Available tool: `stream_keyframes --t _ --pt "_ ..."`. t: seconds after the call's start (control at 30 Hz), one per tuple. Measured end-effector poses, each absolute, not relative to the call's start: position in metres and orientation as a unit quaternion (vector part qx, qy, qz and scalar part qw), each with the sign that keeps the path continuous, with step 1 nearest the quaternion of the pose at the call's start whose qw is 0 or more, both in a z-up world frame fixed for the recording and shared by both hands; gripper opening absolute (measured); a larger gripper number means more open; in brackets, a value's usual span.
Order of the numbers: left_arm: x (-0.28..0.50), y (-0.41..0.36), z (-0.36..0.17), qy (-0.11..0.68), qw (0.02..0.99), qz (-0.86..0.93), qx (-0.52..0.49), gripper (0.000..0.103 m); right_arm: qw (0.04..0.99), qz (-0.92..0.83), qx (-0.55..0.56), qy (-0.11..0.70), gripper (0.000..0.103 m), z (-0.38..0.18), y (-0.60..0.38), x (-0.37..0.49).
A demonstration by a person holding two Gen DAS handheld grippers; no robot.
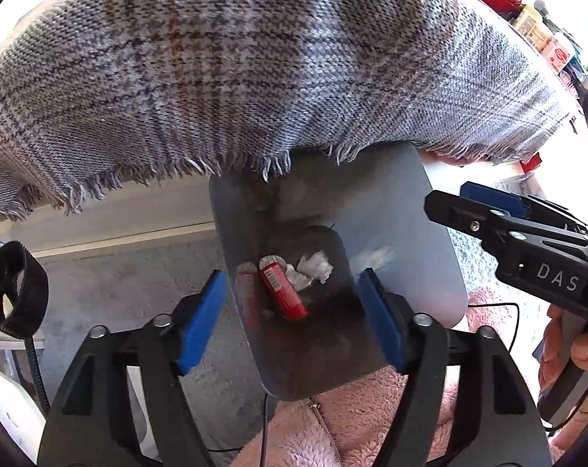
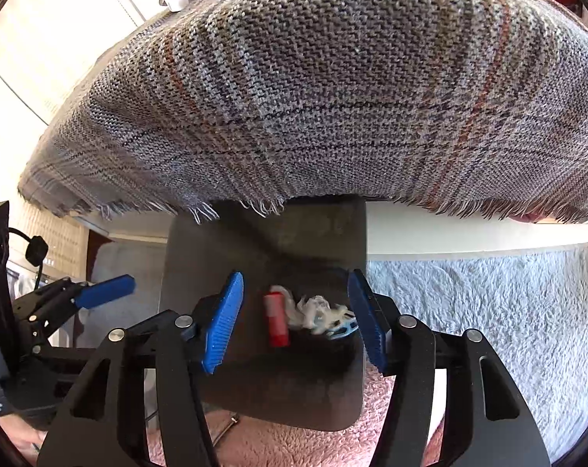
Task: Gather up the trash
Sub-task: 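Carry the red can and plastic scrap into the black bin, open both tools, then grasp white medicine box with left tool while right tool grasps blue-white paper scrap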
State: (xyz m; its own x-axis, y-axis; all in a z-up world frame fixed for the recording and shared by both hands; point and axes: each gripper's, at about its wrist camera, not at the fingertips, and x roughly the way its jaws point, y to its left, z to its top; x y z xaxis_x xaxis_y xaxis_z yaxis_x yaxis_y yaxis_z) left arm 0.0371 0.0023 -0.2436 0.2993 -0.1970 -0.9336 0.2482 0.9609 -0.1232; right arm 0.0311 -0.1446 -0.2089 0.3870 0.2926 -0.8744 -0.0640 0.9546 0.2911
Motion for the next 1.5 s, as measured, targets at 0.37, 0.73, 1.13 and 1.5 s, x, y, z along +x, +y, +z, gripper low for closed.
stream_keyframes --t 0.37,0.73,1.13,1.5 --pt "0.038 0.019 -0.201 0.542 0.831 -0.124 0.030 0.094 0.850 0.074 0.120 0.507 0.096 -0.176 -0.182 0.028" --pt "0.032 0.022 -0.157 0.499 0.857 -0.126 0.028 0.095 0.878 0.043 0.123 0.460 0.097 -0.127 -0.216 0.025" --pt "0.080 -0.010 -0.094 0.432 0.890 -0.145 0.021 0.095 0.909 0.016 0.124 0.399 0.097 -0.074 -0.256 0.068" --pt "0.151 -0.039 -0.040 0.378 0.916 -0.127 0.032 0.095 0.917 0.006 0.125 0.379 0.097 -0.056 -0.288 0.128"
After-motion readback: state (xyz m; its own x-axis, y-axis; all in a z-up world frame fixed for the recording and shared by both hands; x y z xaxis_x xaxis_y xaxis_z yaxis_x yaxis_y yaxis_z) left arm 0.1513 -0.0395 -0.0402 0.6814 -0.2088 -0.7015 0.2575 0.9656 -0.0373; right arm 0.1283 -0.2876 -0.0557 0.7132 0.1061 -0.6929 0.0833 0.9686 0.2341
